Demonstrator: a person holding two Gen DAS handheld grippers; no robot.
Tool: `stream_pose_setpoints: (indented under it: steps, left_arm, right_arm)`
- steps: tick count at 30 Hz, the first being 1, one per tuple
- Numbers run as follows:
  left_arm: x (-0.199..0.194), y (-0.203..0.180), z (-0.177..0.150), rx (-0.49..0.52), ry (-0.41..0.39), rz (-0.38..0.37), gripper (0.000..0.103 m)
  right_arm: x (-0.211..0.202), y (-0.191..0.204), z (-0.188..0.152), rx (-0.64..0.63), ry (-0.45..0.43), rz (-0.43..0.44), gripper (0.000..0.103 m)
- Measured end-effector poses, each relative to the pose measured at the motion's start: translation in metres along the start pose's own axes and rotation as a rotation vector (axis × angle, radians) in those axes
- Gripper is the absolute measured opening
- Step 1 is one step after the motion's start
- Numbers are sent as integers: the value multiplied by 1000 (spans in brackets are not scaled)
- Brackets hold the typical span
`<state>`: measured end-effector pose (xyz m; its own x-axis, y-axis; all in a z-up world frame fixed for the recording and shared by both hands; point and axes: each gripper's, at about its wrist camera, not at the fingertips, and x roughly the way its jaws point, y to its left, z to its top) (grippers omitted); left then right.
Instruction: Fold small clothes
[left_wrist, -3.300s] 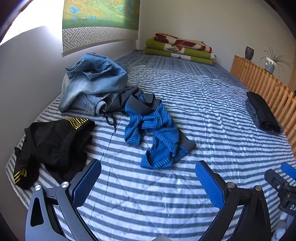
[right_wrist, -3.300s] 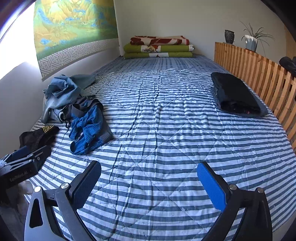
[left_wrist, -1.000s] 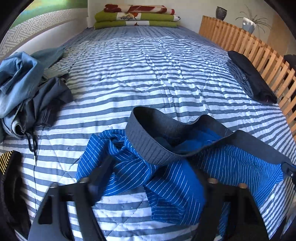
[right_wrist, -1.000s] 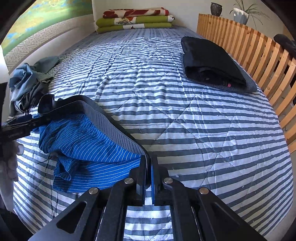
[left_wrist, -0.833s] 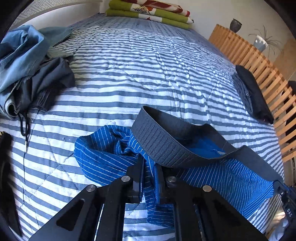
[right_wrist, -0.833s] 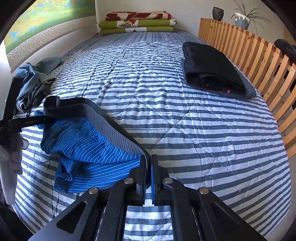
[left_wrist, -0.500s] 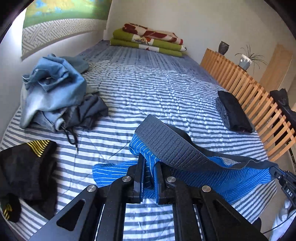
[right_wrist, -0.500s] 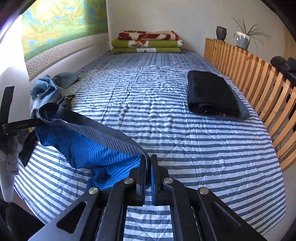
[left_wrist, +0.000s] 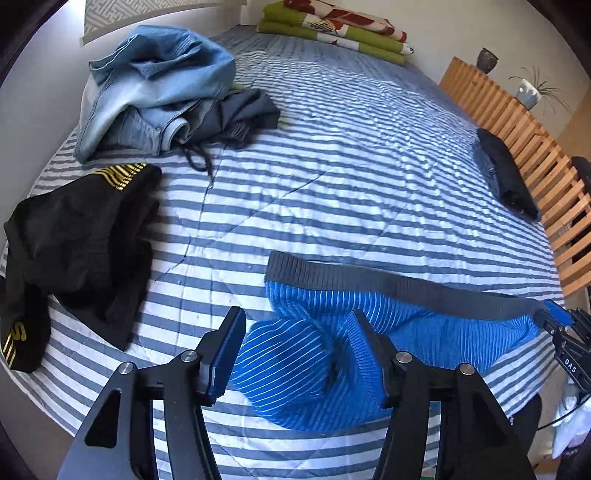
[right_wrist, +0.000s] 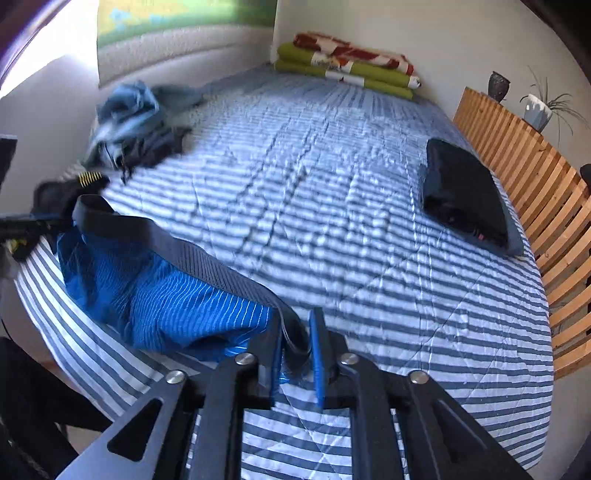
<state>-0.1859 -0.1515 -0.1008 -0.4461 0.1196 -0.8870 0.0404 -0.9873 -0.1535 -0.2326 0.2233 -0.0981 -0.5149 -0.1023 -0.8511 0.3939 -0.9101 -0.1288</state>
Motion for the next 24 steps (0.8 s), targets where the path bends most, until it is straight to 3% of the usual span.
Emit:
stream_pose_setpoints:
  steps: [2, 7, 9, 13, 15, 16, 17, 20, 24]
  left_arm:
    - [7, 11, 0, -13, -11, -5, 61]
    - [24, 24, 13, -15, 2, -17, 61]
    - [39, 23, 20, -28, 11, -12, 61]
    - [68, 22, 34, -67, 80, -101, 61]
    - [79, 16, 35, -61, 106, -110, 58]
    - [84, 13, 35, -49, 114, -113, 40]
    - [87, 10, 34, -40, 120, -98, 15]
    - [85, 10, 32, -39, 96, -92, 6]
    - [70, 30, 30, -96, 41, -92, 5]
  right_arm:
    - [12, -5, -12, 22, 22, 2, 34]
    - [14, -41, -27, 190, 18, 116, 53]
    - [18, -55, -28, 267, 23, 156, 53]
    - [26, -74, -28, 372, 54, 230, 53]
    - [29, -77, -29, 394, 66, 250, 53]
    - [31, -78, -29, 404, 70, 260, 53]
    - [34, -80, -29, 417, 76, 272, 53]
    - [42, -83, -28, 450, 106, 317, 53]
    - [53, -79, -25, 459, 131, 365, 53]
